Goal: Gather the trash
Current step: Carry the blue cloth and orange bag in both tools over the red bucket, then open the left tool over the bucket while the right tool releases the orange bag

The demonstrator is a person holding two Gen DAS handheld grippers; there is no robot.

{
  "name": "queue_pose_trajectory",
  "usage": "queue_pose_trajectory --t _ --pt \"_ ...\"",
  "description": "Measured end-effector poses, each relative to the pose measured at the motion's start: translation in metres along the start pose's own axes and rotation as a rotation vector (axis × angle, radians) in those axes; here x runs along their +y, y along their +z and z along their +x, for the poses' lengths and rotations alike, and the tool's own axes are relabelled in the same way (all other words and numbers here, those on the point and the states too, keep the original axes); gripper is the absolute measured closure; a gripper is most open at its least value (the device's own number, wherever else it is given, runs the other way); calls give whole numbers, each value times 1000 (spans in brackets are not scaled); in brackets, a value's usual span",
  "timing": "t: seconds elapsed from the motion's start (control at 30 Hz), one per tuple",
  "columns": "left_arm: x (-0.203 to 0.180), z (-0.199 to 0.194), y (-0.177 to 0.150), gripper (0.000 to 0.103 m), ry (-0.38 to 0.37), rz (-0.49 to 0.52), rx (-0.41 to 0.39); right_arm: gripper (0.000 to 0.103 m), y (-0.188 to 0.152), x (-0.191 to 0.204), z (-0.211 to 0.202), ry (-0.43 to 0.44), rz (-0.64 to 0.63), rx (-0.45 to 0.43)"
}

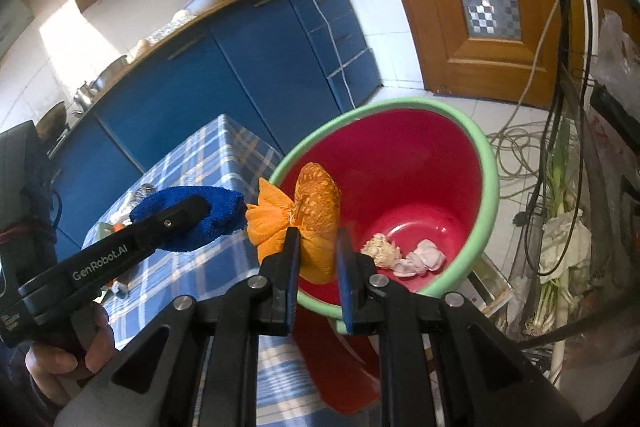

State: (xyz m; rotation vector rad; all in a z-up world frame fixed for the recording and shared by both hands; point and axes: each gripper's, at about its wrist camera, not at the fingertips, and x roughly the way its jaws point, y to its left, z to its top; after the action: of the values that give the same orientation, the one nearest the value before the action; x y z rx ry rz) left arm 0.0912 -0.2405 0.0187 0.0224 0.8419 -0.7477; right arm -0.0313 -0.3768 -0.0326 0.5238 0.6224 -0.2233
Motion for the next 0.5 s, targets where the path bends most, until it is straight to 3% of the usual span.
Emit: queue_pose_trajectory --t 0.37,0.43,0.5 --pt "-12 33 -1 80 -29 28 49 83 -1 -29 16 -72 53 28" --pt "-14 35 0 75 -37 34 54 80 -1 -32 18 -79 57 32" --pt "-15 36 -1 59 -33 35 53 79 -1 -35 21 -85 64 37"
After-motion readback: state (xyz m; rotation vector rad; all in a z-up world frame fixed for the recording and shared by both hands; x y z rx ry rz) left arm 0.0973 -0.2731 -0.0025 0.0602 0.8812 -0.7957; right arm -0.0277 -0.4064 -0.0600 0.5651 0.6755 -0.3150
